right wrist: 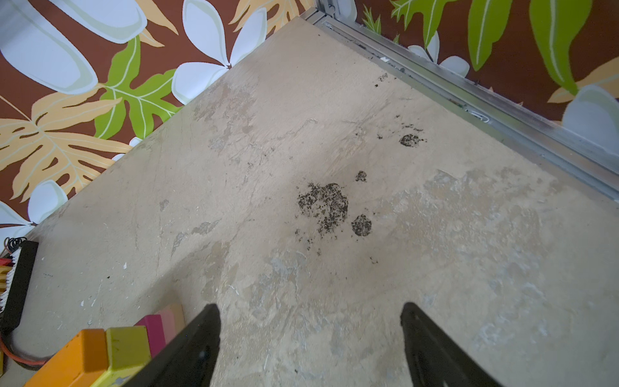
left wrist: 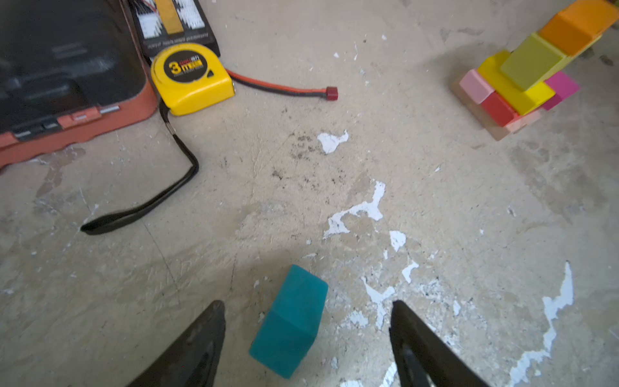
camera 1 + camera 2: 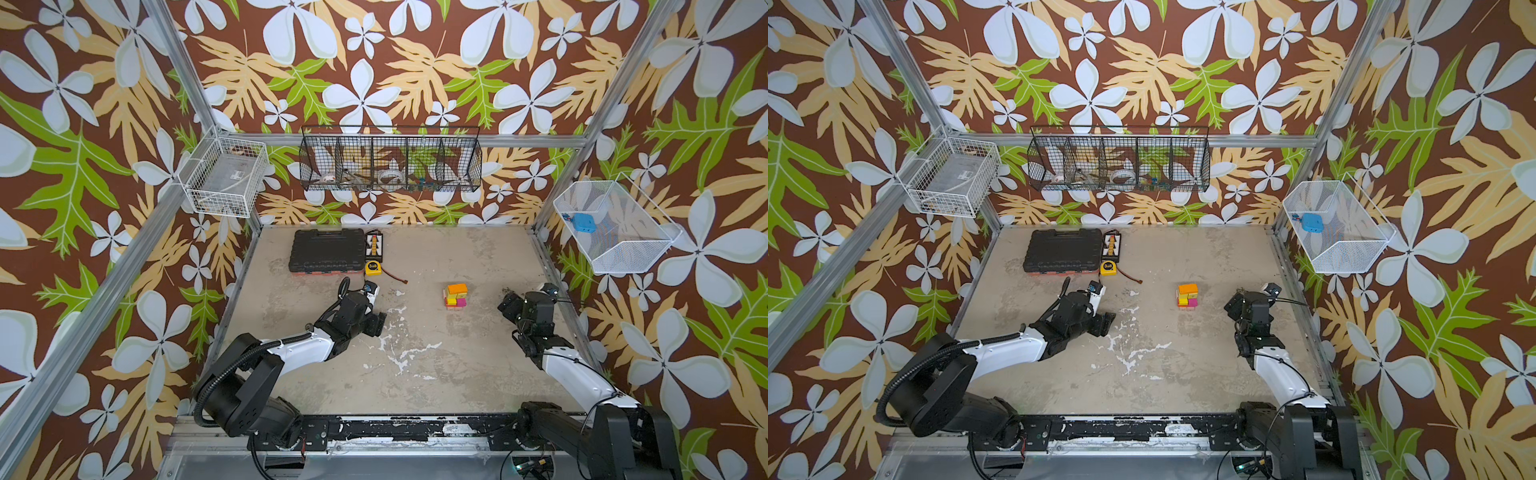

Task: Build the wood block tower
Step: 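Open the left gripper and move it toward the teal block, then grasp the teal block with the left gripper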

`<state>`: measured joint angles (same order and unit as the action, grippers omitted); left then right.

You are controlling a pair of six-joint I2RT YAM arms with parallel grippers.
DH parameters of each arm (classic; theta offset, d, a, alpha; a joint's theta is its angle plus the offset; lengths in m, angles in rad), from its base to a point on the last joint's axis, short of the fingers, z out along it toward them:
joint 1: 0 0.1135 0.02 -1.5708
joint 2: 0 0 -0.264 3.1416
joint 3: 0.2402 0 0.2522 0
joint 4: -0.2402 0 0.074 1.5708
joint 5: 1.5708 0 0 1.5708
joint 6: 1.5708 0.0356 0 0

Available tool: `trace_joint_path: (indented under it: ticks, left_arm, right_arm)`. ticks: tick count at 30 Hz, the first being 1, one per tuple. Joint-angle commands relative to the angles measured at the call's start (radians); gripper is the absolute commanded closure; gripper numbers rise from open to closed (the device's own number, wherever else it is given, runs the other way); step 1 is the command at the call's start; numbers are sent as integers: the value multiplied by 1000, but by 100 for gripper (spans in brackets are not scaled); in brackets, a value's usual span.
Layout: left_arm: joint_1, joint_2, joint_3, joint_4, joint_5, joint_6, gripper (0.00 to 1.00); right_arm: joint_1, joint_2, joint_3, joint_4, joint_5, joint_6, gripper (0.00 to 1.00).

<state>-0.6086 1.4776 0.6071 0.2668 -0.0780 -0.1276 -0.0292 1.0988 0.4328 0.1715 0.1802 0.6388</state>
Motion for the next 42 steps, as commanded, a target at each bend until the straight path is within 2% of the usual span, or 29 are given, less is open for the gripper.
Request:
trace_joint_path:
  ticks: [1, 11, 16, 27, 36, 42]
  left_arm:
    - [3, 33, 24, -31, -10, -11, 22]
    - [3, 160, 100, -99, -9, -27, 29]
    - [1, 204, 136, -149, -3, -17, 43]
    - [-9, 180, 120, -160, 23, -17, 68]
    - [-13, 174, 119, -156, 21, -17, 84]
    - [-13, 82, 120, -113, 54, -11, 93]
  right_arm:
    - [2, -3, 0, 27, -1, -7, 16]
    - [2, 4, 3, 26, -1, -7, 16]
    - [2, 18, 12, 22, 1, -7, 16]
    - [2, 35, 22, 19, -2, -9, 17]
    - [2, 34, 24, 17, -5, -8, 17]
    - [2, 36, 24, 17, -7, -8, 17]
